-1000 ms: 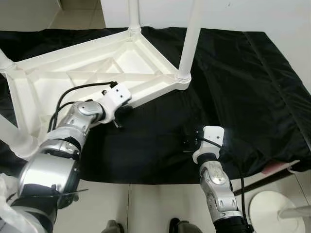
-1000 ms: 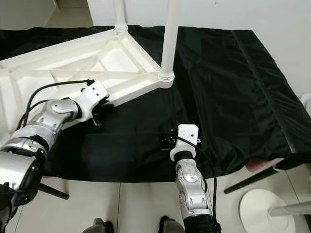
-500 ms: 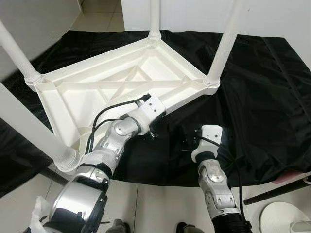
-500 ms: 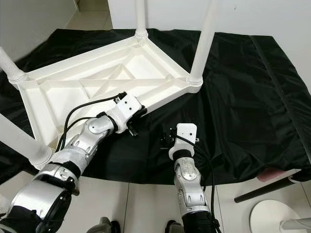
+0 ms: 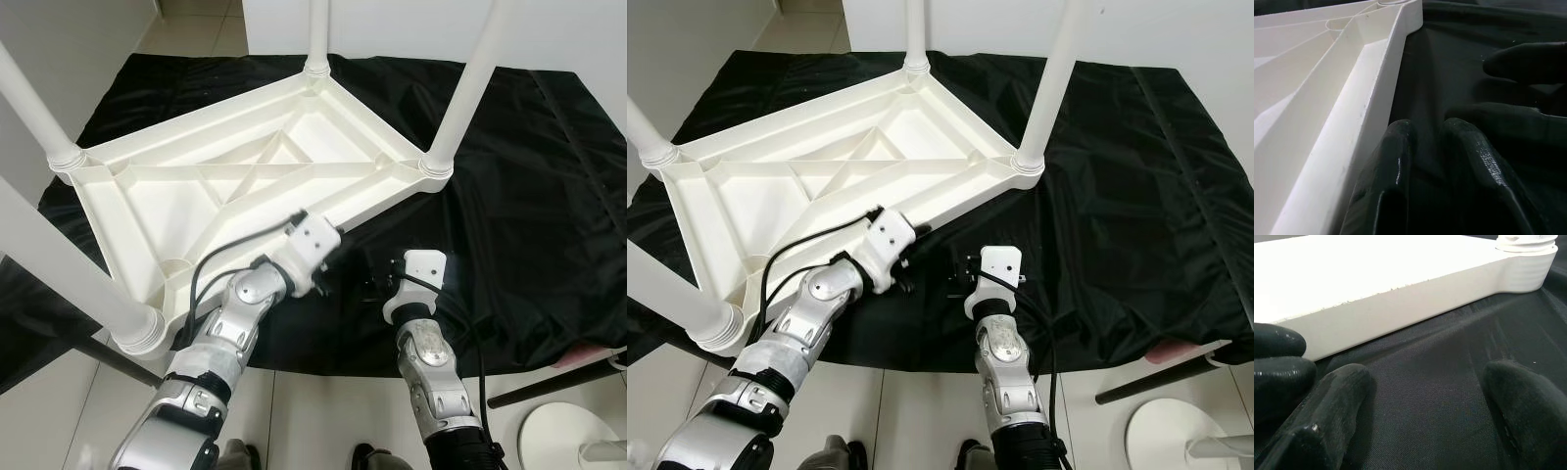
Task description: Building children table
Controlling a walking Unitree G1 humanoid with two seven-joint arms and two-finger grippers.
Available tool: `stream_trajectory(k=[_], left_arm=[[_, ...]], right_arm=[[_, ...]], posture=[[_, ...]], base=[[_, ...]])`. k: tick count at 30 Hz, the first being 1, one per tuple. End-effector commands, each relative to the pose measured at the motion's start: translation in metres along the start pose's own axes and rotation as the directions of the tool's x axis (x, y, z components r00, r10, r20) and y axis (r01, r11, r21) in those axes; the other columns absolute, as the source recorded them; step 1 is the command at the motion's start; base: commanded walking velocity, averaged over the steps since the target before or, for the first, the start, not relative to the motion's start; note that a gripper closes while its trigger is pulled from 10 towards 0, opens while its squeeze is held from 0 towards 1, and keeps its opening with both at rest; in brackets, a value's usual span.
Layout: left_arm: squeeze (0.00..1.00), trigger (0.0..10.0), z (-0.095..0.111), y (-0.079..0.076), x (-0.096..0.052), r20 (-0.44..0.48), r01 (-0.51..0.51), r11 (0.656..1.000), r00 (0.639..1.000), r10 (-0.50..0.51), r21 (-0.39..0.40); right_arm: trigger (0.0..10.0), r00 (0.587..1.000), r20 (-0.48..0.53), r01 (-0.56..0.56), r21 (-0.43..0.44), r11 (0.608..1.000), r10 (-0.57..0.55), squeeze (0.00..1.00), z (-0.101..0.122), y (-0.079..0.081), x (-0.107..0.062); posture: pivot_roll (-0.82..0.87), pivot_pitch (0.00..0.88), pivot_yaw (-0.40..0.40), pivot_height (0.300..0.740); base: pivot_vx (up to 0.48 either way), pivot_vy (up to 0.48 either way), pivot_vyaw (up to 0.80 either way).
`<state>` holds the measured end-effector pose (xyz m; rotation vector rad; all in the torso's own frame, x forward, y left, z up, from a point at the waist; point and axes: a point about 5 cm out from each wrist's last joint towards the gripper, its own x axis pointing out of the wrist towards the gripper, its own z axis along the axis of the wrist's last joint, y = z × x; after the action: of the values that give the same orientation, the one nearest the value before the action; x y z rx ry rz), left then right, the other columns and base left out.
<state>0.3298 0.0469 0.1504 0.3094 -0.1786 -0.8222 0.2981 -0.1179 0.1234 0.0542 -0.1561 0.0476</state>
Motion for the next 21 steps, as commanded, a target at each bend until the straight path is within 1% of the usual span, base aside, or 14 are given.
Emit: stream_trajectory(k=[1, 2, 3, 4, 6, 8, 9, 11, 13, 14, 15, 16, 20, 21], left_arm=[[0.0, 10.0, 0.0, 0.002, -0.005, 0.012, -0.069, 0.998, 0.998, 0.069, -0.009], [0.0, 10.0, 0.0, 0.002, -0.005, 0.012, -0.069, 0.998, 0.998, 0.069, -0.009], [0.0, 10.0, 0.005, 0.005, -0.014, 0.05, -0.141, 0.99, 0.989, 0.14, 0.005], [0.0, 10.0, 0.008, 0.007, -0.022, 0.077, -0.208, 0.978, 0.975, 0.208, -0.014], [0.0, 10.0, 0.008, 0.007, -0.022, 0.077, -0.208, 0.978, 0.975, 0.208, -0.014], [0.0, 10.0, 0.018, 0.012, -0.043, 0.14, -0.286, 0.956, 0.946, 0.292, -0.063], [0.0, 10.0, 0.023, 0.011, -0.054, 0.15, -0.286, 0.955, 0.944, 0.294, -0.076], [0.0, 10.0, 0.023, 0.011, -0.054, 0.15, -0.286, 0.955, 0.944, 0.294, -0.076], [0.0, 10.0, 0.032, 0.008, -0.076, 0.167, -0.276, 0.96, 0.945, 0.281, -0.049], [0.0, 10.0, 0.032, 0.008, -0.076, 0.167, -0.276, 0.96, 0.945, 0.281, -0.049], [0.0, 10.0, 0.037, 0.007, -0.092, 0.177, -0.269, 0.963, 0.947, 0.267, -0.011], [0.0, 10.0, 0.037, 0.007, -0.092, 0.177, -0.269, 0.963, 0.947, 0.267, -0.011], [0.0, 10.0, 0.047, 0.008, -0.126, 0.213, -0.254, 0.966, 0.947, 0.239, 0.045], [0.0, 10.0, 0.047, 0.008, -0.126, 0.213, -0.254, 0.966, 0.947, 0.239, 0.045]], right_arm=[[10.0, 0.996, -0.084, 0.003, 0.006, 1.0, -0.003, 0.0, -0.018, 0.0, -0.006], [10.0, 0.996, -0.084, 0.003, 0.006, 1.0, -0.003, 0.0, -0.018, 0.0, -0.006], [10.0, 0.996, -0.083, -0.009, 0.006, 1.0, 0.01, 0.0, -0.018, 0.002, -0.004], [10.0, 0.996, -0.081, -0.019, 0.004, 1.0, 0.02, 0.0, -0.018, 0.003, -0.002], [10.0, 0.996, -0.081, -0.019, 0.004, 1.0, 0.02, 0.0, -0.018, 0.003, -0.002], [10.0, 0.996, -0.079, -0.036, 0.002, 0.999, 0.036, 0.0, -0.018, 0.004, 0.0], [10.0, 0.996, -0.081, -0.045, -0.003, 0.999, 0.045, 0.0, -0.019, 0.005, 0.0], [10.0, 0.996, -0.081, -0.045, -0.003, 0.999, 0.045, 0.0, -0.019, 0.005, 0.0], [10.0, 0.995, -0.086, -0.06, -0.011, 0.998, 0.058, 0.0, -0.021, 0.005, 0.001], [10.0, 0.995, -0.086, -0.06, -0.011, 0.998, 0.058, 0.0, -0.021, 0.005, 0.001], [10.0, 0.994, -0.087, -0.072, -0.019, 0.997, 0.07, 0.0, -0.021, 0.005, 0.004], [10.0, 0.994, -0.087, -0.072, -0.019, 0.997, 0.07, 0.0, -0.021, 0.005, 0.004], [10.0, 0.994, -0.073, -0.083, -0.029, 0.996, 0.08, 0.0, -0.017, 0.003, 0.015], [10.0, 0.994, -0.073, -0.083, -0.029, 0.996, 0.08, 0.0, -0.017, 0.003, 0.015]], posture=[[0.06, 0.15, 0.02, 0.74], [0.06, 0.15, 0.02, 0.74], [0.07, 0.142, 0.012, 0.74], [0.08, 0.138, 0.009, 0.74], [0.08, 0.138, 0.009, 0.74], [0.1, 0.127, -0.007, 0.74], [0.11, 0.124, -0.014, 0.74], [0.11, 0.124, -0.014, 0.74], [0.13, 0.116, -0.028, 0.74], [0.13, 0.116, -0.028, 0.74], [0.15, 0.112, -0.034, 0.74], [0.15, 0.112, -0.034, 0.74], [0.19, 0.113, -0.047, 0.74], [0.19, 0.113, -0.047, 0.74]], base=[[0.0, 0.0, 0.0], [0.0, 0.0, 0.0], [0.0, 0.0, 0.0], [0.0, 0.0, 0.0], [0.0, 0.0, 0.0], [0.0, 0.0, 0.0], [0.0, 0.0, 0.0], [0.0, 0.0, 0.0], [0.0, 0.0, 0.0], [0.0, 0.0, 0.0], [0.0, 0.0, 0.0], [0.0, 0.0, 0.0], [0.0, 0.0, 0.0], [0.0, 0.0, 0.0]])
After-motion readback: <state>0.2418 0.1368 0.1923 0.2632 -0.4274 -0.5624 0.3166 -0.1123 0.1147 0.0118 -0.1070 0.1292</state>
